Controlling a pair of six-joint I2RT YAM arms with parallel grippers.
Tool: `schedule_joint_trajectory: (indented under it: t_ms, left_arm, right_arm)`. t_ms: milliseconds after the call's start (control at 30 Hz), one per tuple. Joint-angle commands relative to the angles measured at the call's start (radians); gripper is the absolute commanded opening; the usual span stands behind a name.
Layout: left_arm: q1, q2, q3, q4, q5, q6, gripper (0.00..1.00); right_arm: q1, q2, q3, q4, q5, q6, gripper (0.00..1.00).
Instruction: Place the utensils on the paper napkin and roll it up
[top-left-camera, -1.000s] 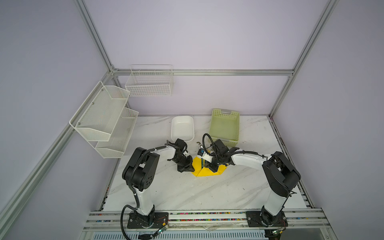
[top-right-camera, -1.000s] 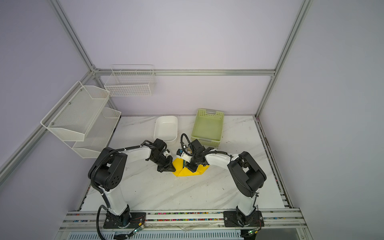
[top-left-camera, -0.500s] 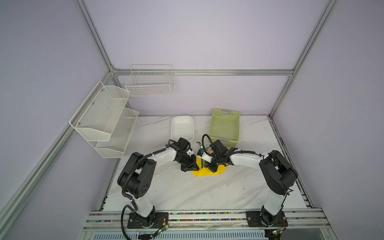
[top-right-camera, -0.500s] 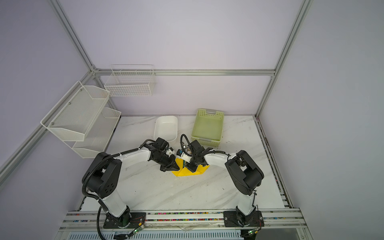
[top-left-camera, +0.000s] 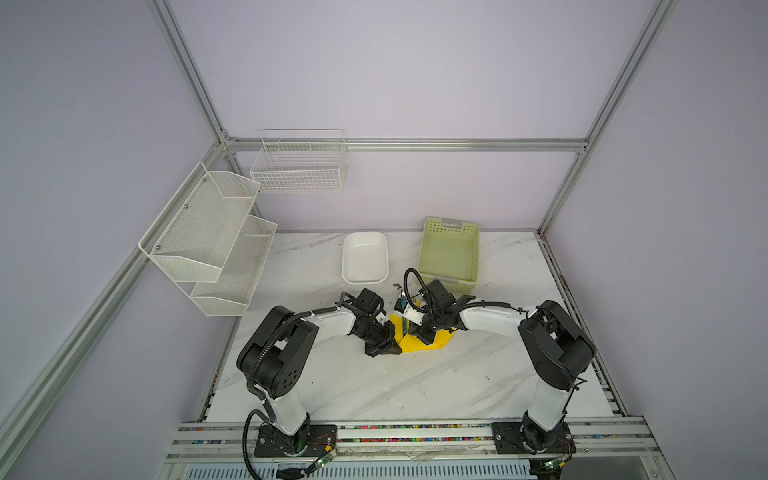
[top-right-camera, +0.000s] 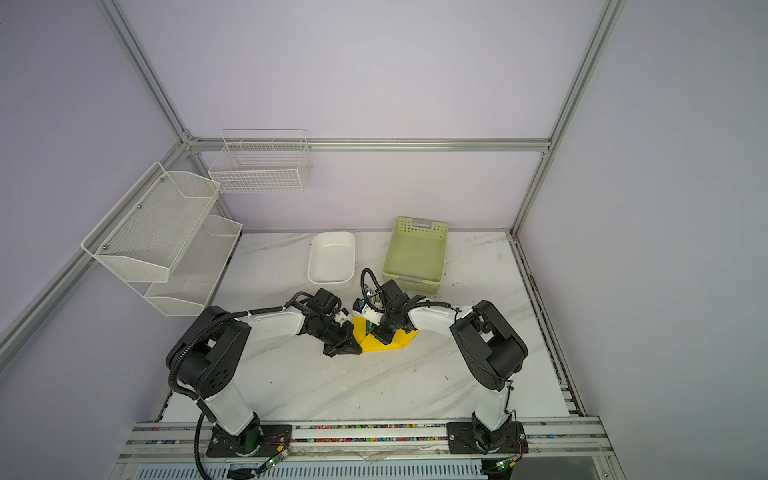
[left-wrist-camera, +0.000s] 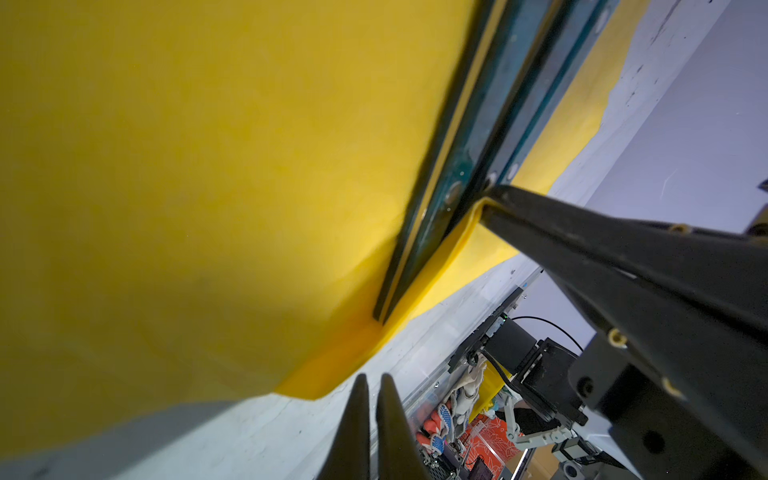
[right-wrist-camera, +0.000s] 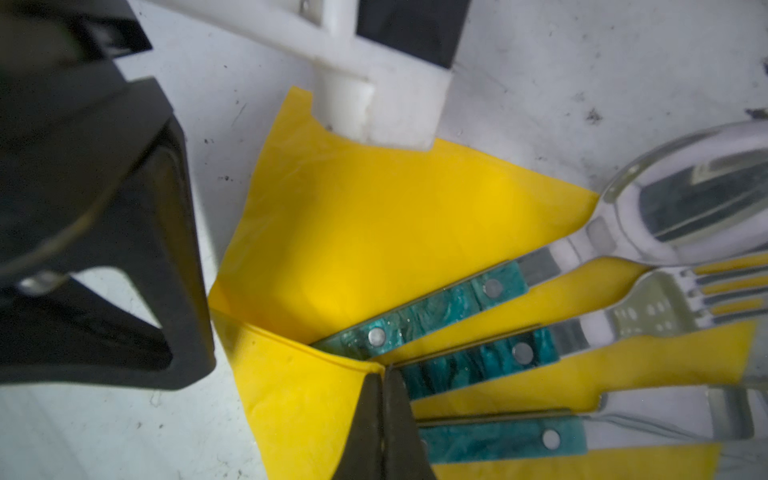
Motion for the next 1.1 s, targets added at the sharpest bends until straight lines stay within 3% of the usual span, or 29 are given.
schedule_joint_trajectory:
  t_ms: [0, 600, 900, 1067]
  left_arm:
    - [-0.003, 0.000, -0.036, 0.049, 0.008, -0.021, 0.08]
    - [-0.001, 0.022, -0.085, 0.116, -0.027, -0.076, 0.07]
    - [-0.001, 0.028, -0.080, 0.094, -0.031, -0.055, 0.07]
    - [-0.001, 0.024, -0.074, 0.083, -0.033, -0.049, 0.07]
  right_arm:
    - [-0.005, 0.004, -0.011, 0.004, -0.024, -0.010, 0.00]
    - [-0.006, 0.001, -0.006, -0.013, -0.020, 0.009, 0.00]
    - [-0.008, -0.057, 0.009, -0.009, -0.018, 0.101, 0.19]
    - [-0.007, -0.153, -0.014, 0.094, -0.018, 0.345, 0.29]
